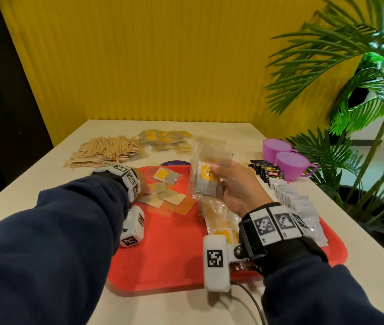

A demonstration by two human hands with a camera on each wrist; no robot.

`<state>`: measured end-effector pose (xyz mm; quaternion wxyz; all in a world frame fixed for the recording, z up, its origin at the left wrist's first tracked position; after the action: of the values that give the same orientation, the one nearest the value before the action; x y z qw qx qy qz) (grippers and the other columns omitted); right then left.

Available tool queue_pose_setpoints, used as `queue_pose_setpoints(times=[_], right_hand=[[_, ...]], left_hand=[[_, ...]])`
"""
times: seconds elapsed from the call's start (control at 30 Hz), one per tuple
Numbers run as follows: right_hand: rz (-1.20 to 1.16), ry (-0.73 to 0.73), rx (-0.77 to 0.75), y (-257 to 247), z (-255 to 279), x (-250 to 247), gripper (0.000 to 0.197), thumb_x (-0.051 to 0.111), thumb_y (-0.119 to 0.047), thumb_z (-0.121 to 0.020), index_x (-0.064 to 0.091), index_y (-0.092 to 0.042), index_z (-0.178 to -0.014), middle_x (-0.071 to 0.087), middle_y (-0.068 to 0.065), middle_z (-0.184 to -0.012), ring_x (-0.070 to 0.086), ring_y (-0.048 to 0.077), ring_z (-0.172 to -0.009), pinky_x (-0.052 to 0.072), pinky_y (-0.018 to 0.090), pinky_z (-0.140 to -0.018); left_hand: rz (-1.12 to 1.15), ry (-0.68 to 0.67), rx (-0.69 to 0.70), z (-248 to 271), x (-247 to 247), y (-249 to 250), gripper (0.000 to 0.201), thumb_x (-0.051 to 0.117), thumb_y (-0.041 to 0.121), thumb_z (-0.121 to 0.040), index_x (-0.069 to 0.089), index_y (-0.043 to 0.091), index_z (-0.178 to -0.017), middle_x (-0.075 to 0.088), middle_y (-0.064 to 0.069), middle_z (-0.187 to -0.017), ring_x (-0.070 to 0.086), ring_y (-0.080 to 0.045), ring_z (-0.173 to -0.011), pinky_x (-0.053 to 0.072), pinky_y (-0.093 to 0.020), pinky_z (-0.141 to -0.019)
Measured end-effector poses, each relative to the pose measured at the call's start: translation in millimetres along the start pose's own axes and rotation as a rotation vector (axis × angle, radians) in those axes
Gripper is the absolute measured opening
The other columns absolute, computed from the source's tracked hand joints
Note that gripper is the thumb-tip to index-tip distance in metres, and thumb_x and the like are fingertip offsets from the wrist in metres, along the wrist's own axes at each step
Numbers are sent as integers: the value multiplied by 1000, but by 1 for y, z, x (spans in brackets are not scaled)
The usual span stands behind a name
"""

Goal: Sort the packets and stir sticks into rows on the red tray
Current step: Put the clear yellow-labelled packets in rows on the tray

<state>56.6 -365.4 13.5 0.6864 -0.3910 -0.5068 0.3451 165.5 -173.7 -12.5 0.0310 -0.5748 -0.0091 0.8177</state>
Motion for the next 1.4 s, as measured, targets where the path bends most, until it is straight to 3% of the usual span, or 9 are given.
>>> queue_pose_setpoints(times=[0.17,0.3,0.5,0.6,0.7,0.87,1.03,1.17,1.4], right_hand=[[16,2,3,2,0,2,28,50,5,-91,60,-15,-74,63,-5,-50,59,4,-43,49,19,-38],[30,5,2,2,1,3,26,50,4,-91,61,-15,-77,64,-3,-56,60,6,-46,51,20,-41],[24,-6,4,2,2,4,25,50,4,-91,62,-15,-81,64,-3,-57,61,6,-46,51,21,-42],[90,-7,1,2,1,3,23,51,2,-91,61,-17,-83,62,-1,-64,60,9,-52,55,31,-55],[165,-9,-14,0,0,6,21,50,1,-91,59,-17,-83,58,1,-71,56,13,-61,52,41,-70],[247,-59,-101,-7,4,16,25,48,2,-92,53,-17,-77,56,-2,-67,55,7,-51,47,22,-45],[239,-133,-139,-14,4,17,20,48,1,-91,57,-15,-85,59,-1,-72,58,7,-55,51,27,-55],[170,-180,-144,-21,3,10,20,47,-1,-91,62,-14,-95,63,0,-78,60,15,-71,52,38,-69],[228,-185,-149,-19,0,12,18,48,-1,-91,59,-12,-100,61,3,-84,57,19,-76,49,39,-71]], left_hand=[[-25,-9,20,4,1,0,65,54,61,-82,53,12,-126,57,-6,-126,54,-23,-113,41,-34,-93],[47,-8,45,-4,2,-2,62,71,60,-68,63,16,-111,62,1,-95,57,-15,-81,45,-29,-74],[42,208,96,20,-18,10,35,53,30,-92,58,8,-119,56,-8,-123,55,-24,-111,45,-29,-92],[290,276,204,24,-29,12,20,47,3,-91,63,8,-102,60,-12,-106,55,-24,-92,42,-29,-73],[505,307,343,31,-41,16,22,51,-5,-86,59,15,-79,60,-7,-85,55,-21,-76,44,-27,-64],[735,310,582,60,-65,39,25,67,-2,-76,57,21,-79,55,3,-63,48,-9,-53,38,-10,-44],[788,295,621,69,-75,50,29,64,-8,-74,54,17,-62,51,6,-53,47,-3,-44,38,-16,-46],[769,272,600,64,-73,47,28,60,-10,-73,58,18,-71,52,1,-60,49,-7,-47,41,-19,-50],[997,208,696,70,-77,49,31,60,-16,-77,56,15,-77,55,1,-65,48,5,-39,38,-10,-40]])
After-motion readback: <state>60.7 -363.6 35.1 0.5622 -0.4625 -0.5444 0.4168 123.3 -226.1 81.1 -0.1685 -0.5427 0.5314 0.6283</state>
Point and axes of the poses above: each hand's wrist, its own z-axis away from the middle knuckle, its own x-axis out of the palm, y = z × x, the point moved 3 cm from there along -z, towards the middle knuckle
